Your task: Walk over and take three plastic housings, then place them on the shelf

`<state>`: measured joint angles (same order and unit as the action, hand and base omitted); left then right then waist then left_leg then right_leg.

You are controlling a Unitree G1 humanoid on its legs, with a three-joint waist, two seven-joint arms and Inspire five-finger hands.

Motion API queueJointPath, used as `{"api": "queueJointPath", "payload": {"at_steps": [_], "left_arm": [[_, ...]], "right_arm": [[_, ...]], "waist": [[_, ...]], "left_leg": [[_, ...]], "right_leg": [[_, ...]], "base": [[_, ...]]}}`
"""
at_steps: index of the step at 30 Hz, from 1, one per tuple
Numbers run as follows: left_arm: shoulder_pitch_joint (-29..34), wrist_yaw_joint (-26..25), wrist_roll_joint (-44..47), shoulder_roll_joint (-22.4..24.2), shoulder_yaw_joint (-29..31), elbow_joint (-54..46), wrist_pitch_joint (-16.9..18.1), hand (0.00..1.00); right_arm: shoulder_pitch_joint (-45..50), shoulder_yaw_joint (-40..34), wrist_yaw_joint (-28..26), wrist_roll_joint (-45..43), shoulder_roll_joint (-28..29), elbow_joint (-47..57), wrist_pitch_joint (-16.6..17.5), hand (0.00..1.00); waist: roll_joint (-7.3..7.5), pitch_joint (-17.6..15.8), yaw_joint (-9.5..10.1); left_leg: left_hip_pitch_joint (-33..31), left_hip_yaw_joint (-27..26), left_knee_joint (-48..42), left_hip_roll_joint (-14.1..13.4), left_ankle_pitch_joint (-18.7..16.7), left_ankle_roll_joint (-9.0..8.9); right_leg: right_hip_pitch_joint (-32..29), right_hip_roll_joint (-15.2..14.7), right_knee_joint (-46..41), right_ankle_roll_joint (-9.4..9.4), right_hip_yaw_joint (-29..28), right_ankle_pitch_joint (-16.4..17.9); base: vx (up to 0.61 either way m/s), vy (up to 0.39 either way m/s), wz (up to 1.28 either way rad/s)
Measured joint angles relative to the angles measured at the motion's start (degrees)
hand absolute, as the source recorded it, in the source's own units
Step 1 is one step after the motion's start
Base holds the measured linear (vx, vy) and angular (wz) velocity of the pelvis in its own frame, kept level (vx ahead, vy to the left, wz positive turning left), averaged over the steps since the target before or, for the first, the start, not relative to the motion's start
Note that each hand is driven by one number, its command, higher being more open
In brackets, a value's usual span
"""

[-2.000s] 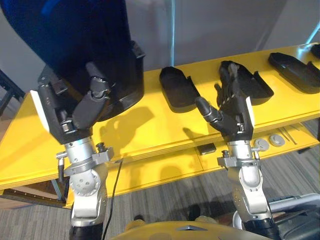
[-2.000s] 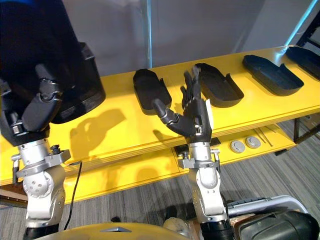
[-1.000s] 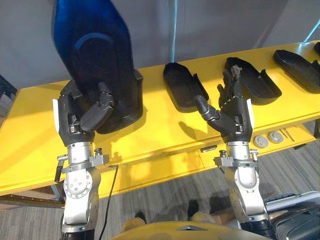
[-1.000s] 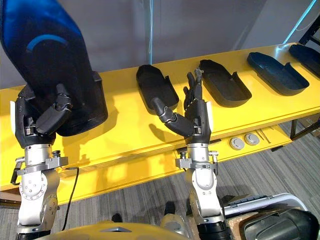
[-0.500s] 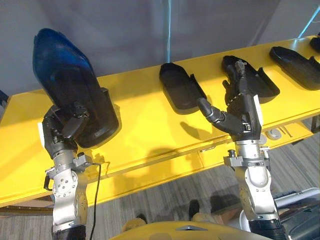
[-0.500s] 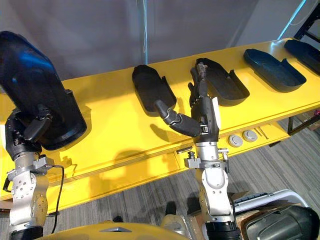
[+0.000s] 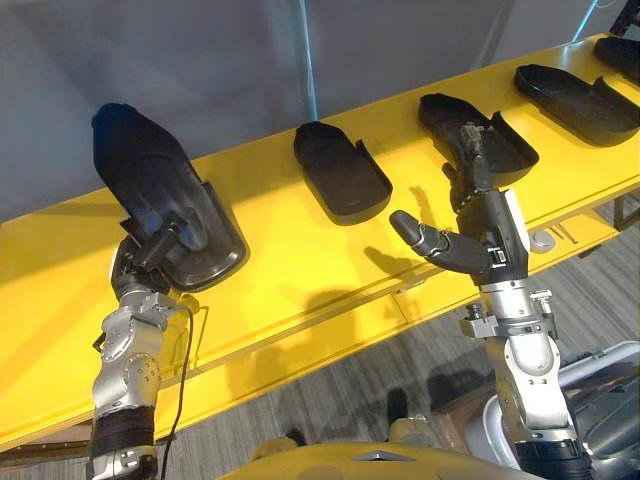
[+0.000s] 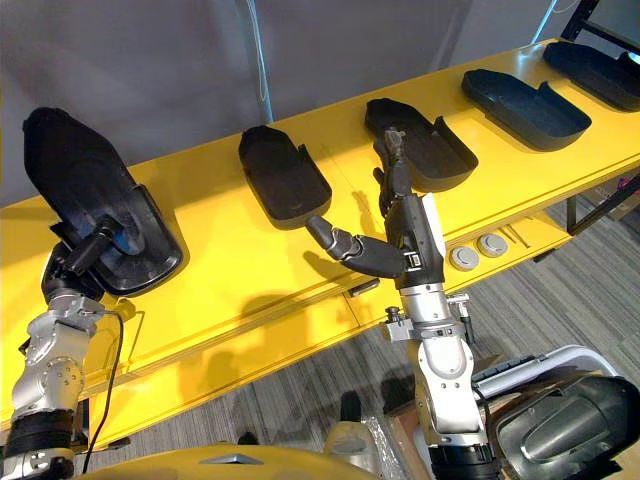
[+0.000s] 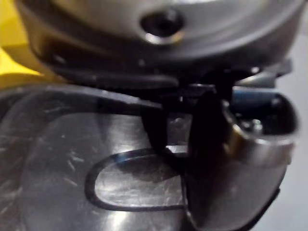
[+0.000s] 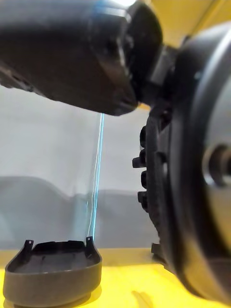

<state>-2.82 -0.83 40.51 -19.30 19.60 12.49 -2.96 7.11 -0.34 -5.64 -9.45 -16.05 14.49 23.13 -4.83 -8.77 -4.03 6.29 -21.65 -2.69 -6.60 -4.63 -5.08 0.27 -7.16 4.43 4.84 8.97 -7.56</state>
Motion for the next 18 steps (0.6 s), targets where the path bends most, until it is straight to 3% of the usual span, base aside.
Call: {"api": "queueJointPath", "payload": {"at_steps": [18], "left_arm": [[-11.2,10.2,-3.2,-11.4,-1.2,21.1,-7.1,0.00]], "right_arm": [[-1.2,3.4,1.1,-0.2,-3.8,0.0,-0.8,1.00]], "waist": [[-1.57,-0.6,-1.02]], "left_leg": [[0.0,0.0,-0.4,0.0,0.0,0.02]], "right_leg": [[0.1,-0.1,0.1,0.05,-0.2,-0.3]], "base": [[-0.04,-0.012,0.00]]}}
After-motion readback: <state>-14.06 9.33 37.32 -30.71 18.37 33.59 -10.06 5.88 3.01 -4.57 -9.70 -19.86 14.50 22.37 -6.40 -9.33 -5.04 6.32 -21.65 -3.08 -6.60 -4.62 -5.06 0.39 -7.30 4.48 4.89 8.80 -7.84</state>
